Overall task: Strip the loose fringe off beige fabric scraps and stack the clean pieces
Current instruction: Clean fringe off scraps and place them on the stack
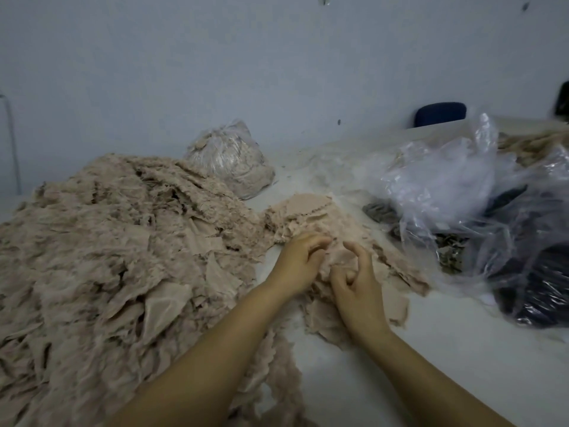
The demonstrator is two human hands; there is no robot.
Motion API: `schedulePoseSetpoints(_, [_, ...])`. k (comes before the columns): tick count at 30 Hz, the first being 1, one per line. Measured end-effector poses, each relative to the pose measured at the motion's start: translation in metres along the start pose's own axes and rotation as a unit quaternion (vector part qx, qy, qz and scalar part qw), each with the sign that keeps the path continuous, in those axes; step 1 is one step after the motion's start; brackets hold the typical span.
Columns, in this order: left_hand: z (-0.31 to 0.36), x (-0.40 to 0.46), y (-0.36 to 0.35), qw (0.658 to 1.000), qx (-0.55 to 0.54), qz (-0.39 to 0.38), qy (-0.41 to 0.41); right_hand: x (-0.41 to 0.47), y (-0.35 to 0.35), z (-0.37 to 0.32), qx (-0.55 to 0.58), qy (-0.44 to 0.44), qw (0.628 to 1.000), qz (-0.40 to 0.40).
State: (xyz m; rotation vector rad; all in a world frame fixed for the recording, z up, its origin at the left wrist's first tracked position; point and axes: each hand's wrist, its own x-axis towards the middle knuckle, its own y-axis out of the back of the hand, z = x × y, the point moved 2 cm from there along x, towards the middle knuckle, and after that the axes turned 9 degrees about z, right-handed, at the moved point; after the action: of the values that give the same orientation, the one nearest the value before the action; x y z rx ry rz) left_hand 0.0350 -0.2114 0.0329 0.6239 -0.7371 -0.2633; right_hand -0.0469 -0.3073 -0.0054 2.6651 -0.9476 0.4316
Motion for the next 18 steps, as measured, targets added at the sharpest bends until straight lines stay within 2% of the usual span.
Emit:
schedulePoseSetpoints(3, [-0.007,-0.009,0.002,0.998,-0.012,0.027,0.05,-0.006,0.003,-0.004,-0.024,0.029,0.998,-0.042])
schedulePoseSetpoints(5, [-0.012,-0.017,0.006,0.99,-0.058,0.036,0.123,-0.016,0.002,-0.006,-0.041,0.065,0.983,-0.165])
schedulePoseSetpoints(7, [-0.021,-0.028,0.012,0.983,-0.054,-0.01,0.178,-0.028,0.002,-0.005,-0.045,0.074,0.945,-0.315])
schedulePoseSetpoints(8, [-0.027,-0.035,0.016,0.979,-0.049,-0.035,0.196,-0.031,0.004,-0.006,-0.051,0.091,0.939,-0.328])
schedulePoseSetpoints(9, [-0.032,-0.043,0.022,0.975,-0.046,-0.053,0.213,-0.032,0.006,-0.006,-0.057,0.124,0.949,-0.283])
schedulePoseSetpoints(10, [-0.037,-0.051,0.029,0.972,-0.039,-0.067,0.222,-0.03,0.009,-0.007,-0.076,0.172,0.961,-0.201])
schedulePoseSetpoints(11, [-0.041,-0.058,0.036,0.972,-0.02,-0.081,0.22,-0.028,0.012,-0.009,-0.112,0.232,0.959,-0.12])
schedulePoseSetpoints(12, [-0.044,-0.064,0.043,0.974,0.008,-0.099,0.204,-0.024,0.011,-0.01,-0.152,0.282,0.945,-0.071])
schedulePoseSetpoints(14, [-0.045,-0.076,0.056,0.972,0.049,-0.165,0.159,-0.012,0.004,0.0,-0.226,0.297,0.923,-0.095])
schedulePoseSetpoints(16, [-0.04,-0.09,0.065,0.955,0.085,-0.264,0.102,0.004,-0.001,0.021,-0.301,0.248,0.908,-0.154])
schedulePoseSetpoints(18, [-0.035,-0.102,0.072,0.937,0.123,-0.321,0.058,0.02,0.0,0.038,-0.33,0.224,0.9,-0.175])
